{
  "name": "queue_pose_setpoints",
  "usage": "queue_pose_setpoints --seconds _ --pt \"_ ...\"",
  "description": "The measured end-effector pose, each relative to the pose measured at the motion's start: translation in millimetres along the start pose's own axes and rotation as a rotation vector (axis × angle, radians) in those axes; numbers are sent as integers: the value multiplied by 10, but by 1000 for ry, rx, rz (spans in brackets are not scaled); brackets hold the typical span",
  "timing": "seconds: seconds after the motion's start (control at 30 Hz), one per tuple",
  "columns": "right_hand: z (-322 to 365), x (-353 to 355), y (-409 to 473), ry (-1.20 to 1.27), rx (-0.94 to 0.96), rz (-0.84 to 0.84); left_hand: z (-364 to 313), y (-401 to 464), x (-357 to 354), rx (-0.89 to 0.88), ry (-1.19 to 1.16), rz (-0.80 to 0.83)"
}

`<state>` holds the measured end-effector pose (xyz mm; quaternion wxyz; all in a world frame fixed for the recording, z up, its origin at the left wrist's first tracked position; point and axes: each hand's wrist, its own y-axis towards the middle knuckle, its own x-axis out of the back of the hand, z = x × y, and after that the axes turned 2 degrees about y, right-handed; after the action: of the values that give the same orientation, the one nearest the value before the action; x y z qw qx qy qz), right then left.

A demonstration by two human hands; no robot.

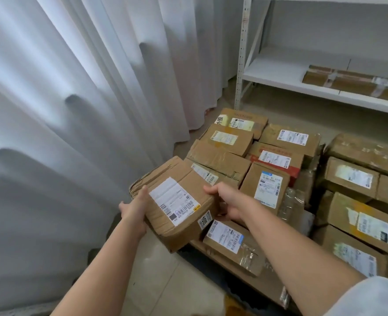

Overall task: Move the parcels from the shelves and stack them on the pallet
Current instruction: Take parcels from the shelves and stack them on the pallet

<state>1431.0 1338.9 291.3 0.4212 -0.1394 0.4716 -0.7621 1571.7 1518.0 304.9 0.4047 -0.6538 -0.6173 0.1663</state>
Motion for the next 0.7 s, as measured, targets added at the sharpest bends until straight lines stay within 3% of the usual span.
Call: queue_pose_setpoints --seconds 0.13,0.4,0.7 --pt "-214 149 286 -10 -51 -40 146 301 -141 -13 50 70" --pt "-953 438 737 271 -65 -301 829 592 -586 105 260 226" --pt "-1541 906 801 475 -158 -433 1303 544 -1022 274 375 237"
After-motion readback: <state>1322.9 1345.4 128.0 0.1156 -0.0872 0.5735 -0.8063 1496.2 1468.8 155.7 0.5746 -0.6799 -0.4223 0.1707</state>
